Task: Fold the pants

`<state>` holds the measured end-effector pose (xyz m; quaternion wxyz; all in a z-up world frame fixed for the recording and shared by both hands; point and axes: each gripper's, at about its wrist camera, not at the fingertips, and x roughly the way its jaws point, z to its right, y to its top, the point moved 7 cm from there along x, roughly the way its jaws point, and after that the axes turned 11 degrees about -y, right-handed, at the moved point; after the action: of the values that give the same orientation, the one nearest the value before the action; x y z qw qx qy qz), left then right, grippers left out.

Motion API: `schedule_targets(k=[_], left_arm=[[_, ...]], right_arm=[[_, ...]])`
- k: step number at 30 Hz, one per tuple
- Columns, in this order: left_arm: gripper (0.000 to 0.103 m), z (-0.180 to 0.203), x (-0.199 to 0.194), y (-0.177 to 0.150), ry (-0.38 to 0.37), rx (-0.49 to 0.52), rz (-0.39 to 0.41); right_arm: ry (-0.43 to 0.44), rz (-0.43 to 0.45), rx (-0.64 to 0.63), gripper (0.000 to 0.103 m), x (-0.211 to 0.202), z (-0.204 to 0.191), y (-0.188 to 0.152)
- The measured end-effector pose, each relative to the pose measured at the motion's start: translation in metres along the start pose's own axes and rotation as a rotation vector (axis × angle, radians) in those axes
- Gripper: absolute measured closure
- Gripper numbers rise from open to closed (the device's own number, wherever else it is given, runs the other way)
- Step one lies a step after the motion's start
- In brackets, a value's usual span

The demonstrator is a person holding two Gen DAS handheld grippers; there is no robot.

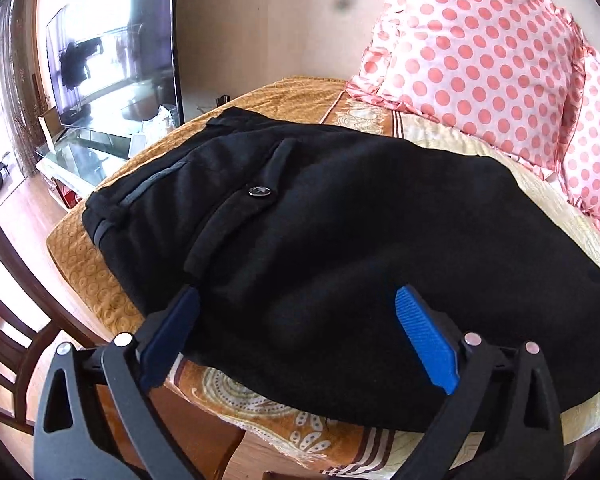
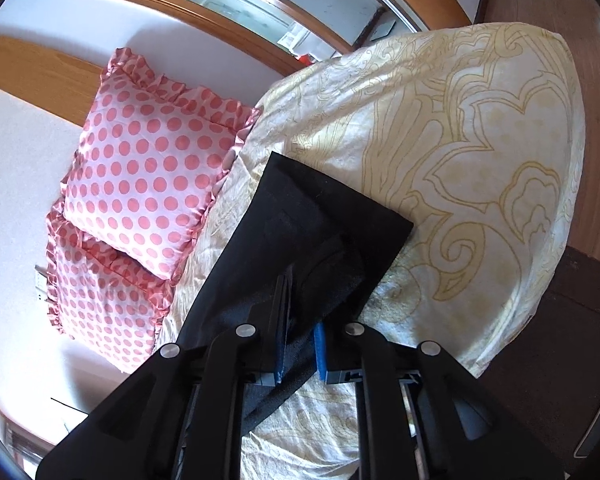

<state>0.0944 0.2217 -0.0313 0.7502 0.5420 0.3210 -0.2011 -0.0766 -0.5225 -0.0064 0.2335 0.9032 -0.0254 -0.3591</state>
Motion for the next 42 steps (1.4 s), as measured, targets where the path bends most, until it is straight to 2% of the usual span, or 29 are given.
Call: schedule_targets(k=[4, 8, 13, 15, 18, 22, 29, 30, 31, 32, 33, 35, 36, 39, 41, 42], left_arm=[[0.002, -0.001, 0.003, 0.003, 0.001, -0.037, -0.016], [0.002, 0.001, 0.005, 0.003, 0.010, -0.022, -0.028], [0.002, 0.001, 0.004, 0.003, 0.015, -0.026, -0.019], [0.002, 0.000, 0.004, 0.004, 0.011, -0.032, -0.021], [0.002, 0.001, 0.003, 0.005, -0.022, -0.041, -0.025], [0.002, 0.003, 0.003, 0.005, -0.034, -0.028, -0.028], [0.002, 0.002, 0.000, 0.006, -0.054, -0.037, -0.003], [0.002, 0.002, -0.001, 0.007, -0.061, -0.038, -0.001], [0.002, 0.002, -0.003, 0.007, -0.076, -0.042, 0.006], [0.002, 0.003, -0.005, 0.008, -0.093, -0.050, 0.014], [0.002, 0.004, -0.009, 0.009, -0.117, -0.062, 0.026], [0.002, 0.007, -0.015, 0.010, -0.141, -0.070, 0.051], [0.002, 0.009, -0.018, 0.011, -0.146, -0.064, 0.062], [0.002, 0.028, -0.039, 0.017, -0.111, 0.052, 0.162], [0.002, 0.046, -0.052, 0.019, -0.085, 0.147, 0.219], [0.002, 0.053, -0.056, 0.019, -0.084, 0.179, 0.234]], right_arm=[[0.015, -0.008, 0.007, 0.091, -0.001, 0.002, 0.000], [0.027, -0.010, 0.030, 0.091, -0.003, 0.006, 0.001], [-0.012, 0.028, -0.007, 0.094, 0.000, 0.003, 0.008], [0.002, 0.063, -0.019, 0.096, -0.003, -0.001, 0.015], [-0.002, 0.183, -0.084, 0.097, -0.019, -0.011, 0.030], [-0.135, 0.139, -0.114, 0.096, 0.005, -0.002, 0.029], [-0.231, 0.153, -0.170, 0.093, -0.010, 0.005, 0.013], [-0.255, 0.162, -0.169, 0.084, -0.015, 0.006, 0.013], [-0.318, 0.199, -0.166, 0.058, -0.025, 0.007, 0.013], [-0.404, 0.249, -0.172, 0.039, -0.035, 0.006, 0.014], [-0.492, 0.337, -0.195, 0.017, -0.051, 0.004, 0.016], [-0.520, 0.438, -0.287, 0.022, -0.068, -0.017, 0.013], [-0.496, 0.456, -0.345, 0.028, -0.072, -0.033, 0.008], [-0.358, 0.395, -0.487, 0.029, -0.063, -0.081, -0.014], [-0.183, 0.271, -0.599, 0.030, -0.041, -0.127, -0.044], [-0.129, 0.227, -0.630, 0.030, -0.033, -0.143, -0.055]])
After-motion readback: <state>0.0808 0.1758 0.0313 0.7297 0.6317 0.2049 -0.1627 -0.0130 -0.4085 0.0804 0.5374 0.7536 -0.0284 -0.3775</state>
